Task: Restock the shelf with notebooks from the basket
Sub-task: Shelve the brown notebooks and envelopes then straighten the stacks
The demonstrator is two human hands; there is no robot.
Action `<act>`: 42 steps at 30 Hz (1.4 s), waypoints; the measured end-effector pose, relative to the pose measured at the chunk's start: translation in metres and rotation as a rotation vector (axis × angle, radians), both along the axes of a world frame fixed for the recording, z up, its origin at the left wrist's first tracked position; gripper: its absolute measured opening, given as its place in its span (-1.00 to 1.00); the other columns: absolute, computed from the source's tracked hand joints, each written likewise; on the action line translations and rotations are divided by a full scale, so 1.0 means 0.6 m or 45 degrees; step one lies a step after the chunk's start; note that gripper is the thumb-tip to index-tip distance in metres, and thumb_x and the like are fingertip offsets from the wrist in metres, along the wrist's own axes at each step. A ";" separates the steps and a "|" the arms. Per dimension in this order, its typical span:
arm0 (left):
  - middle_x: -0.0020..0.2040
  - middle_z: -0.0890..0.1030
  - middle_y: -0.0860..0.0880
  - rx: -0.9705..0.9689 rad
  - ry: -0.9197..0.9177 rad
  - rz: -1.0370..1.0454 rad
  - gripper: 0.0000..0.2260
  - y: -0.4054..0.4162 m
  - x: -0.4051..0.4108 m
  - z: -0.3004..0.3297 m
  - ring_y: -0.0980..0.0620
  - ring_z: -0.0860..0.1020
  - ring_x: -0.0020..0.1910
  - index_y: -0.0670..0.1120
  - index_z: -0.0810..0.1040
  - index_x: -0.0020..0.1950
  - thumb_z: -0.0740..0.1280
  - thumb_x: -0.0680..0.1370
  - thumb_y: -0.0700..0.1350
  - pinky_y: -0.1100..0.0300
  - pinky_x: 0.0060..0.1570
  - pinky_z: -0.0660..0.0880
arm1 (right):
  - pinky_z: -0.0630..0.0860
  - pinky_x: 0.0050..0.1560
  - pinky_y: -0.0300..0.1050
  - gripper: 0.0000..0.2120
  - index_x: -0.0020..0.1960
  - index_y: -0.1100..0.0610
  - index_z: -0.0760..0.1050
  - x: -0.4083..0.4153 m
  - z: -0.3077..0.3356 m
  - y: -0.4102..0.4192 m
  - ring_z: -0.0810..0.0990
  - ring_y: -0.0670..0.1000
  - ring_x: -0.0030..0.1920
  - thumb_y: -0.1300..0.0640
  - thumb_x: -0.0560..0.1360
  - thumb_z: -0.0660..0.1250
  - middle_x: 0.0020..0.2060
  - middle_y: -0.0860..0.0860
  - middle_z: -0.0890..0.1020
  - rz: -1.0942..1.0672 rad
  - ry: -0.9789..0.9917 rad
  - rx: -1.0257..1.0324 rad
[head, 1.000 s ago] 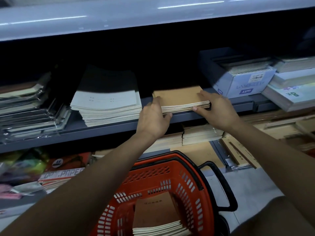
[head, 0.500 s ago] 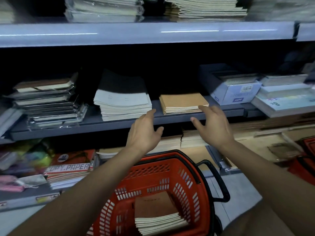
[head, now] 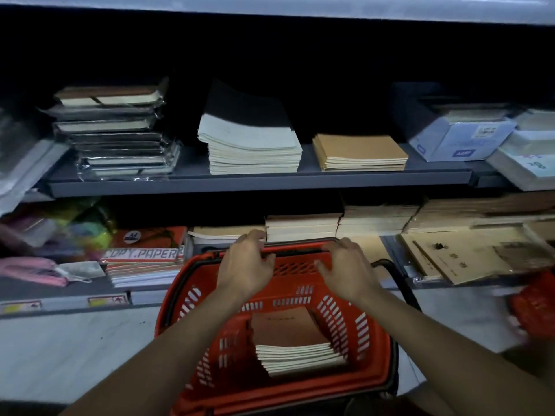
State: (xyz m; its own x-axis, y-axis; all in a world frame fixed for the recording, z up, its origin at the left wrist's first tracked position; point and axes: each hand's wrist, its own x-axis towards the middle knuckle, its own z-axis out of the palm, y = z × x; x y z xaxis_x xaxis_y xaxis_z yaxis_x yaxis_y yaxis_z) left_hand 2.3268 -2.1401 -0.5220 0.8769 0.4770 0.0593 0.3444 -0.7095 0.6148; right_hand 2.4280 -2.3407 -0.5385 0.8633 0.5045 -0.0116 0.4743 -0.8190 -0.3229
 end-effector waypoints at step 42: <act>-0.02 0.59 -0.11 -1.580 0.922 0.640 -0.71 -0.034 0.004 -0.262 -0.01 0.53 -0.05 -0.15 0.55 -0.19 0.21 0.45 -0.52 0.22 -0.14 0.46 | 0.54 0.30 -0.02 -0.55 0.36 0.17 0.51 -0.053 -0.253 0.009 0.55 0.14 0.33 0.01 0.52 0.36 0.31 0.16 0.58 -0.284 0.884 -0.468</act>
